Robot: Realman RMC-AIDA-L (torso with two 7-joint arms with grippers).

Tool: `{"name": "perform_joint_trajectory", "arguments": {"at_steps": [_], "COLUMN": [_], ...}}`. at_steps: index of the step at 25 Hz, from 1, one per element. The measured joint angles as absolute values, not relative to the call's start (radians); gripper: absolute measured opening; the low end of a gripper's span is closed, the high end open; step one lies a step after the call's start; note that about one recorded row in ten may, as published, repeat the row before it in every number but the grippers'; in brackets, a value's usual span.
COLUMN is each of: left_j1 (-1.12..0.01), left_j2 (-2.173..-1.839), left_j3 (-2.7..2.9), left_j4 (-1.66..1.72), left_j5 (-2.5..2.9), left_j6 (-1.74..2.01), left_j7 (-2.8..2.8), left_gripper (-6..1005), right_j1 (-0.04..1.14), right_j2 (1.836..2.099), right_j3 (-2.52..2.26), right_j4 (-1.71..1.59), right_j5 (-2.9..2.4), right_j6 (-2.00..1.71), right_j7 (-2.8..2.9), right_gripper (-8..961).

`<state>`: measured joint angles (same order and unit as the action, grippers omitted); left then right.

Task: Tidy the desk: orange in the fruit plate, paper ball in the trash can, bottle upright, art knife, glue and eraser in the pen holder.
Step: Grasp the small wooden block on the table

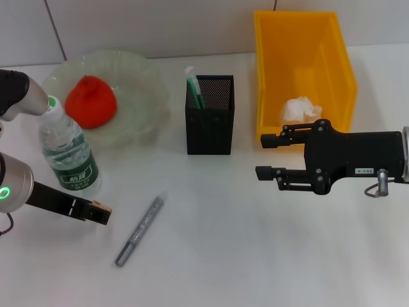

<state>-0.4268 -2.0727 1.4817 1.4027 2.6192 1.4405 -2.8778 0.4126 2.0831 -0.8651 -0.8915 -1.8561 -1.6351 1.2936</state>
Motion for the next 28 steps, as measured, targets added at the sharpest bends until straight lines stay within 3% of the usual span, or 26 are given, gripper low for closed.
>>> {"name": "perform_joint_trajectory", "arguments": {"at_steps": [28], "left_j1": [-0.433], "left_j2": [-2.074], "left_j3": [1.543], "left_j4": [1.461], "left_j5": [2.612], "left_j6": [1.497], "left_j7": [-2.782], "left_gripper": [843], "right_j1": [0.422], "right_j2": [2.081], "right_j3": [-0.864], "right_j4": [-0.882], "right_j5": [-1.856], "right_j6": [-1.621], "right_j7": [1.293], "right_gripper": [573]}}
